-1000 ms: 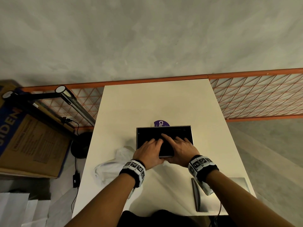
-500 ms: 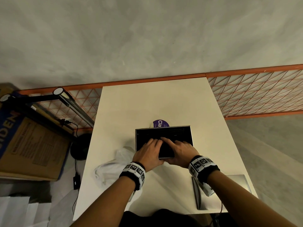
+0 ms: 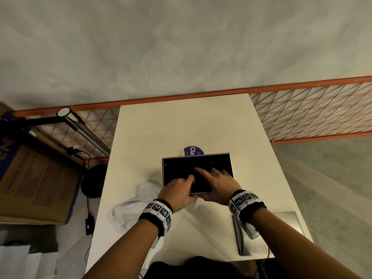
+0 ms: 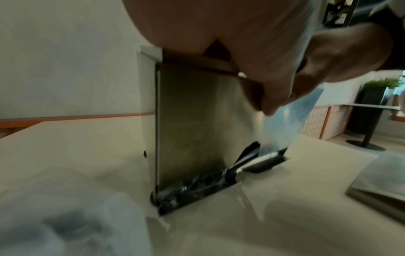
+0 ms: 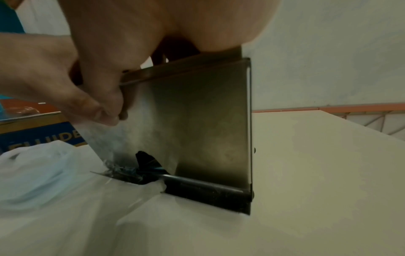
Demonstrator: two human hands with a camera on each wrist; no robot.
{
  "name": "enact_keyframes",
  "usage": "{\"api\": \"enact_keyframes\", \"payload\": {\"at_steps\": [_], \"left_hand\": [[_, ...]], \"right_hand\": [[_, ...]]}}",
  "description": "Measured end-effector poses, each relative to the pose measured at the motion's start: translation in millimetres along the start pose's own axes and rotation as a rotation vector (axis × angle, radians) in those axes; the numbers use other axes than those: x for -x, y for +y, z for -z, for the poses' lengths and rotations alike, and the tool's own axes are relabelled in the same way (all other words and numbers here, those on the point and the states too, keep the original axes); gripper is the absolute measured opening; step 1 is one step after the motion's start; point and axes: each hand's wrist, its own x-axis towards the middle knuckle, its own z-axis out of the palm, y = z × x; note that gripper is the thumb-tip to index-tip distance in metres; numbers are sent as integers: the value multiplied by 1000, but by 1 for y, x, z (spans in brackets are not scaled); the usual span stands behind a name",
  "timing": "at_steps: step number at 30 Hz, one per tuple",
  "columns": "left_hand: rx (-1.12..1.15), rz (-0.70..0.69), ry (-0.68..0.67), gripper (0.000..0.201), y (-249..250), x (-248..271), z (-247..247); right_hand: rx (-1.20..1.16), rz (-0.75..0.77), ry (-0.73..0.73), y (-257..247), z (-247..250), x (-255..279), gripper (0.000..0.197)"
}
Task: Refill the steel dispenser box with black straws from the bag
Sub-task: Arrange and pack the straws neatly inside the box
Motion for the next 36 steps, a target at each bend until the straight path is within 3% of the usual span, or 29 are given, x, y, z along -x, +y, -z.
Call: {"api": "enact_keyframes", "payload": {"at_steps": [5, 11, 16, 25, 32, 36], "left_hand": [[73, 89, 0, 46, 0, -1, -5], [133, 51, 39, 48, 0, -2, 1], [118, 12, 63, 54, 0, -4, 3], [70, 92, -44, 46, 1, -1, 3], [38, 110, -60, 51, 8, 3, 4], [80, 88, -25, 47, 9, 7, 2]], "right_hand": [[-47, 42, 24, 2, -1, 1, 80], [-133, 44, 27, 4, -3, 7, 73], [-50, 10, -54, 2, -2, 6, 63], [-18, -40, -92, -1, -5, 4, 73], [-67, 18, -35, 0, -7, 15, 70], [-96, -5, -81, -2, -5, 18, 59]]}}
